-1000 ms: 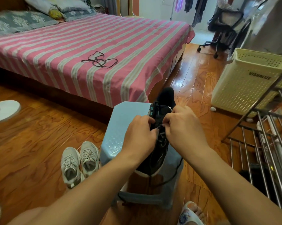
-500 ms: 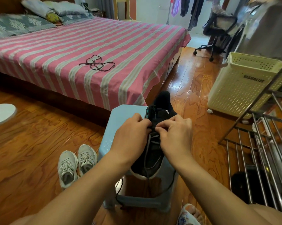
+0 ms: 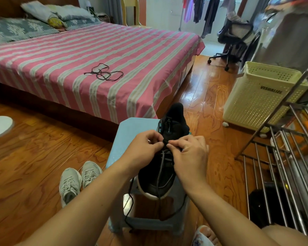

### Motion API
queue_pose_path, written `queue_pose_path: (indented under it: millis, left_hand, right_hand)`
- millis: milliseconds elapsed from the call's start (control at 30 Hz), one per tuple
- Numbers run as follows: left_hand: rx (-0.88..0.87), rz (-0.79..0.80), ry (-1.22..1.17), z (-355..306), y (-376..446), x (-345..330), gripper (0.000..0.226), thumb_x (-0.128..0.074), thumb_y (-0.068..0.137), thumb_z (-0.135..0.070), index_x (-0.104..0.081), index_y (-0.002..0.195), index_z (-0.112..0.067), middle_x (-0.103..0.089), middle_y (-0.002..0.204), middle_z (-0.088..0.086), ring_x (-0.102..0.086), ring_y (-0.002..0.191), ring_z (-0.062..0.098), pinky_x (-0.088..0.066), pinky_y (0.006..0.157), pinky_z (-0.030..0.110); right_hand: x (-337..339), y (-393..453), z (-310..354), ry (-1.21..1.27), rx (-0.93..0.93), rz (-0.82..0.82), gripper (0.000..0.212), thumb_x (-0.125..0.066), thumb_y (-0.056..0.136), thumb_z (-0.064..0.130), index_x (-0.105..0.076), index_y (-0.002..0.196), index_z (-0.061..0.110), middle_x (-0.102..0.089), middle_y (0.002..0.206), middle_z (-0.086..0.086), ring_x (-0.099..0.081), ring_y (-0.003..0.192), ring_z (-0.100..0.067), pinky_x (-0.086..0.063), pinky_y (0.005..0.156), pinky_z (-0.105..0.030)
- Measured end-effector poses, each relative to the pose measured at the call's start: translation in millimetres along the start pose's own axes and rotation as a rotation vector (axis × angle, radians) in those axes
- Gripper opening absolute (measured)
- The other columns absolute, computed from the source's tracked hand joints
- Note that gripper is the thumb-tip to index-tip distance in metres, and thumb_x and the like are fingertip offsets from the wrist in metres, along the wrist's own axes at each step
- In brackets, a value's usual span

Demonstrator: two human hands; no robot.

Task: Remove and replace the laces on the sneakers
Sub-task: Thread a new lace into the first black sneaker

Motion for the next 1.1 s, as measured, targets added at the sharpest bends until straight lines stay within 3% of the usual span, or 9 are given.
queue_pose_path:
  millis: [100,200,300,400,633,733,833,933,1100]
  left_hand:
    - [0.018,0.06,-0.09,0.7,0.9,4.8,0.009,-0.068,0.096,-0.013,-0.073,0.088,-0.016,-0.067,0.076,0.0,-0.064,0.072,0.013,-0.054,0.068,0.027]
    - [0.028,0.067,-0.088,1.5,3.2,6.0,0.012,-0.067,0.097,-0.013,-0.075,0.089,-0.018,-0.07,0.081,0.003,-0.067,0.076,0.013,-0.055,0.07,0.025]
    - [-0.015,0.045,0.015,-0.7,3.7,3.6,0.01,-0.072,0.094,-0.012,-0.074,0.088,-0.02,-0.067,0.068,-0.01,-0.064,0.066,0.002,-0.051,0.064,0.018]
    - [-0.045,0.032,0.08,-3.4,4.2,2.6,0.007,-0.073,0.093,-0.014,-0.073,0.088,-0.019,-0.064,0.059,-0.019,-0.06,0.058,-0.005,-0.046,0.058,0.011]
    - [-0.12,-0.052,0.224,-4.7,5.5,-2.6,0.007,-0.076,0.09,-0.013,-0.074,0.09,-0.02,-0.063,0.07,-0.011,-0.055,0.059,-0.004,-0.043,0.06,0.015]
    - [-0.113,-0.035,0.202,-2.7,5.8,-1.4,0.007,-0.075,0.091,-0.015,-0.073,0.091,-0.022,-0.064,0.075,-0.007,-0.055,0.062,-0.001,-0.048,0.064,0.019]
    - [-0.143,-0.035,0.272,-3.6,4.9,-1.0,0.007,-0.076,0.091,-0.019,-0.071,0.092,-0.024,-0.064,0.078,-0.008,-0.056,0.066,0.002,-0.045,0.065,0.016]
    - [-0.225,-0.082,0.411,-6.7,1.8,-1.0,0.01,-0.076,0.091,-0.023,-0.07,0.098,-0.026,-0.059,0.085,-0.014,-0.053,0.071,0.002,-0.04,0.063,0.009]
    - [-0.235,-0.059,0.359,-7.2,1.8,0.7,0.015,-0.076,0.091,-0.023,-0.069,0.104,-0.025,-0.054,0.091,-0.013,-0.053,0.071,0.004,-0.043,0.063,0.007]
  right_hand:
    - [3.0,8.0,2.4,-0.074,0.119,0.052,0.02,-0.084,0.078,0.023,-0.076,0.096,0.025,-0.065,0.085,0.01,-0.05,0.09,-0.017,-0.024,0.075,-0.023]
    - [4.0,19.3,-0.8,-0.046,0.106,0.165,0.025,-0.081,0.081,0.022,-0.069,0.102,0.026,-0.057,0.09,0.005,-0.053,0.091,-0.019,-0.041,0.073,-0.021]
    - [5.8,23.8,-2.5,0.018,0.108,0.226,0.023,-0.08,0.082,0.015,-0.073,0.101,0.023,-0.059,0.091,0.003,-0.062,0.085,-0.016,-0.056,0.076,-0.034]
    - [7.4,20.8,-4.4,0.05,0.104,0.287,0.027,-0.075,0.085,0.008,-0.074,0.108,0.023,-0.065,0.096,0.005,-0.067,0.087,-0.007,-0.059,0.081,-0.029]
    - [5.9,24.4,0.1,-0.034,0.073,0.298,0.035,-0.074,0.087,0.011,-0.062,0.115,0.027,-0.062,0.099,0.01,-0.062,0.09,-0.012,-0.058,0.078,-0.036]
    - [10.5,23.8,4.0,-0.179,0.125,0.213,0.023,-0.078,0.084,0.019,-0.064,0.103,0.019,-0.048,0.1,0.005,-0.051,0.088,-0.017,-0.053,0.072,-0.036]
    - [10.4,23.7,1.9,-0.403,0.227,0.179,0.012,-0.074,0.087,0.03,-0.068,0.086,0.02,-0.051,0.088,0.004,-0.044,0.088,-0.019,-0.045,0.072,-0.038]
    - [7.1,22.8,-1.0,-0.339,0.274,0.178,0.011,-0.074,0.088,0.024,-0.072,0.079,0.018,-0.057,0.082,0.004,-0.045,0.086,-0.02,-0.045,0.068,-0.039]
    - [4.1,28.3,-4.9,-0.228,0.33,0.128,0.006,-0.08,0.082,0.018,-0.076,0.078,0.016,-0.059,0.078,0.005,-0.043,0.082,-0.018,-0.036,0.069,-0.031]
Point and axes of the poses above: each hand's wrist, its own y-axis towards the middle knuckle, its own x-axis out of the back of the hand, z = x × y, the point moved 4 cm from there along y, towards the middle knuckle
